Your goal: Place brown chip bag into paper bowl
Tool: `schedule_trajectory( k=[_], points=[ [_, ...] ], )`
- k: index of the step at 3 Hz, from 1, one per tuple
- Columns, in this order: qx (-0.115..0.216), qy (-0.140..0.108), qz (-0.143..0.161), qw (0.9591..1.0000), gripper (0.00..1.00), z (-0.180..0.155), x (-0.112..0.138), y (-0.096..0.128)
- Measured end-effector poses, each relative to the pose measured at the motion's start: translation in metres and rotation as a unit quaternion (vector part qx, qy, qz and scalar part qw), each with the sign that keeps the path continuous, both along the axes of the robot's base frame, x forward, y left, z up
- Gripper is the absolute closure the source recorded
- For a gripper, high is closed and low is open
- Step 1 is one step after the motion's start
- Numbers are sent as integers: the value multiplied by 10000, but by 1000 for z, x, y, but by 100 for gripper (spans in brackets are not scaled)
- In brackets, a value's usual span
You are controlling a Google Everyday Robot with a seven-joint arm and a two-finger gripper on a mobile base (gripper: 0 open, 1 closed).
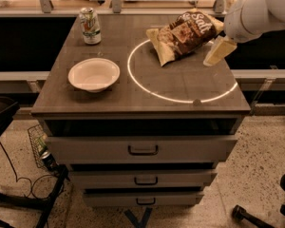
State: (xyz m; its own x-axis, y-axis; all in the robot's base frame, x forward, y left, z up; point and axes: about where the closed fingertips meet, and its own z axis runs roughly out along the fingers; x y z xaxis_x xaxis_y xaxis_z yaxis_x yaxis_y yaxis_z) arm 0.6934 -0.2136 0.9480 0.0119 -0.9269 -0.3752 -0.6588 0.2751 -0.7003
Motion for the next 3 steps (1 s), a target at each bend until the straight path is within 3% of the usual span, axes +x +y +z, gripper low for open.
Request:
schedule_trajectory(
  k=[1, 2, 3],
  points=[
    [599, -629, 86, 9962, 0, 7, 28, -2],
    [598, -628, 87, 9962, 0, 7, 28, -2],
    [274, -610, 243, 9975, 0, 2, 50, 2]
  ],
)
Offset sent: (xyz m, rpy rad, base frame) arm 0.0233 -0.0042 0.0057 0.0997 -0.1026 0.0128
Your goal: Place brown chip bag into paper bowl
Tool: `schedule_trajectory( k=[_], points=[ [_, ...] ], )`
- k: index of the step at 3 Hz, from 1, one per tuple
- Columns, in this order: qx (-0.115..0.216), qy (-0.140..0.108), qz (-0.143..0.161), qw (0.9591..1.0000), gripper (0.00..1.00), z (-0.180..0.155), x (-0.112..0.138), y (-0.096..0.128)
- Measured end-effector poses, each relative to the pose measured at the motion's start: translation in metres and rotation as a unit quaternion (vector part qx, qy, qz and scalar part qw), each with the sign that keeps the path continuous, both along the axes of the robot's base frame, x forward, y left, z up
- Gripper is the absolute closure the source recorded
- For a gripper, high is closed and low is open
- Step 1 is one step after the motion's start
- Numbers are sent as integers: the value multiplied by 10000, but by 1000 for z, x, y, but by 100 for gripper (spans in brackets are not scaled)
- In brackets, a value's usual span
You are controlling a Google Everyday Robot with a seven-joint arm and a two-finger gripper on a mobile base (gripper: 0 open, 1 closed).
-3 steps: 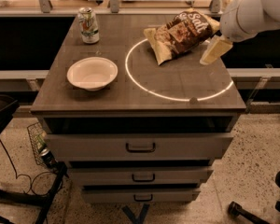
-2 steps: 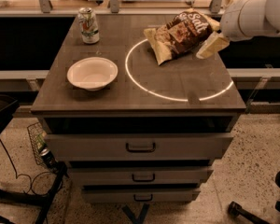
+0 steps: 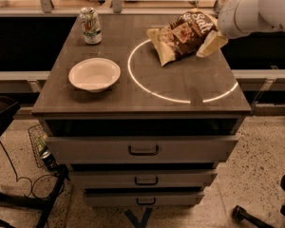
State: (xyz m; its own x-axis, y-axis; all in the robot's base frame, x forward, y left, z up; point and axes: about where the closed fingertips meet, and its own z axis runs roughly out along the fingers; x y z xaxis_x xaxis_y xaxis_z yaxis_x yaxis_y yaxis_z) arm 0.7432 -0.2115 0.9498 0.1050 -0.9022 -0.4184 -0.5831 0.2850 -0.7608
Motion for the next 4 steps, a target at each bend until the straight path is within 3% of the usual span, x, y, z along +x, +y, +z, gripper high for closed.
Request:
schedule_trajectory(
  k=[2, 4],
  points=[
    [-428, 41, 524, 9977, 0, -18, 47, 11],
    [-388, 119, 823, 9958, 0, -33, 69, 24]
  ],
)
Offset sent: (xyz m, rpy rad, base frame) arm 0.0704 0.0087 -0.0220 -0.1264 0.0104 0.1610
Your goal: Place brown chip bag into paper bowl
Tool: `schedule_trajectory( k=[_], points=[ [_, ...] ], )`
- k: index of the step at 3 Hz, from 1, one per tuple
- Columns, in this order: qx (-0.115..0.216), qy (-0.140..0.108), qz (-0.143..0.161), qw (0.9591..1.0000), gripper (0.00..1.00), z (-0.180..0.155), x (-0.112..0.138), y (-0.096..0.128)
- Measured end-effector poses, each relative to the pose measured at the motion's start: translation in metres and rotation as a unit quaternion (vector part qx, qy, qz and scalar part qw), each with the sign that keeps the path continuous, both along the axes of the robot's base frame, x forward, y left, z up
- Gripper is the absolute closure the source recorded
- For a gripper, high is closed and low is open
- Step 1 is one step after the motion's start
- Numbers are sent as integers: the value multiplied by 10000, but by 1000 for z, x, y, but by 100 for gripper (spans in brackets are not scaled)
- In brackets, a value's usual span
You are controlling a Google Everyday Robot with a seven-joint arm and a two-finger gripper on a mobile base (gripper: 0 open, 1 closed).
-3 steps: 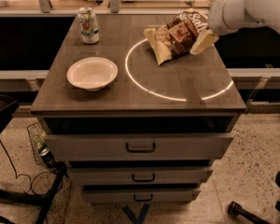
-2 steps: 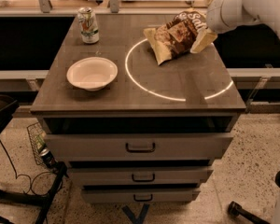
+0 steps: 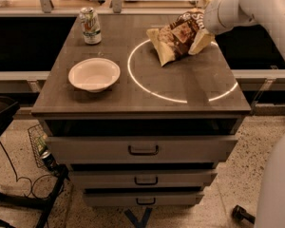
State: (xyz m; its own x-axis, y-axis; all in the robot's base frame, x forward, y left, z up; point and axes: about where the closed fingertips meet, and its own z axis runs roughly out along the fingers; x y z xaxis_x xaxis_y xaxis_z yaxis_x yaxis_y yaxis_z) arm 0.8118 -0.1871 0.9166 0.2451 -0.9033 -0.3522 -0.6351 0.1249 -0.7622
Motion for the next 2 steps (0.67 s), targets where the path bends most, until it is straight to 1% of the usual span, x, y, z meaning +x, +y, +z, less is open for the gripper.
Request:
schedule_trajectory(
  k=[1, 2],
  points=[
    [126, 99, 121, 9998, 0, -11, 7, 13],
    [204, 154, 277, 9993, 18, -20, 15, 26]
  ],
)
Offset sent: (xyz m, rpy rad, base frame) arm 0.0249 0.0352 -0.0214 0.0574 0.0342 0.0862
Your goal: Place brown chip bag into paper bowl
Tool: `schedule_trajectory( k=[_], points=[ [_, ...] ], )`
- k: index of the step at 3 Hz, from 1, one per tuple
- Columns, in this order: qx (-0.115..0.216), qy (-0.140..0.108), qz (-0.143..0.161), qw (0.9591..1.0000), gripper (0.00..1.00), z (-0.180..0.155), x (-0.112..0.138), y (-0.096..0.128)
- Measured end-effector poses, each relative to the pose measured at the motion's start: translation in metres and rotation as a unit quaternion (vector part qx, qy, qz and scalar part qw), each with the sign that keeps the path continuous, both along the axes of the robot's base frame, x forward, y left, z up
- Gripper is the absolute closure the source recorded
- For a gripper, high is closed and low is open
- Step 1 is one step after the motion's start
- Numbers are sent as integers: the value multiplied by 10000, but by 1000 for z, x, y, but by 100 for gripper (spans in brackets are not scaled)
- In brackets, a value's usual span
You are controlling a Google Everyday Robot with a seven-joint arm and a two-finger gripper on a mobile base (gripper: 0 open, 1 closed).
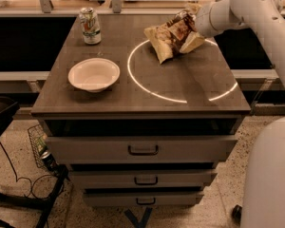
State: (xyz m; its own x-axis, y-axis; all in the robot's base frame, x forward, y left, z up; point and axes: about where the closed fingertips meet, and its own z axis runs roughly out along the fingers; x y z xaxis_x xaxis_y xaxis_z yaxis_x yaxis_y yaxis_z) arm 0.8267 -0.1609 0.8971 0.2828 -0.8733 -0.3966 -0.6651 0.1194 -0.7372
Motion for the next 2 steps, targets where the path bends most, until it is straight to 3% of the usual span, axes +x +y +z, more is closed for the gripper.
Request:
schedule_trajectory(
  k=[2],
  points=[
    [17, 23, 114, 9999, 64, -8, 7, 11]
  ],
)
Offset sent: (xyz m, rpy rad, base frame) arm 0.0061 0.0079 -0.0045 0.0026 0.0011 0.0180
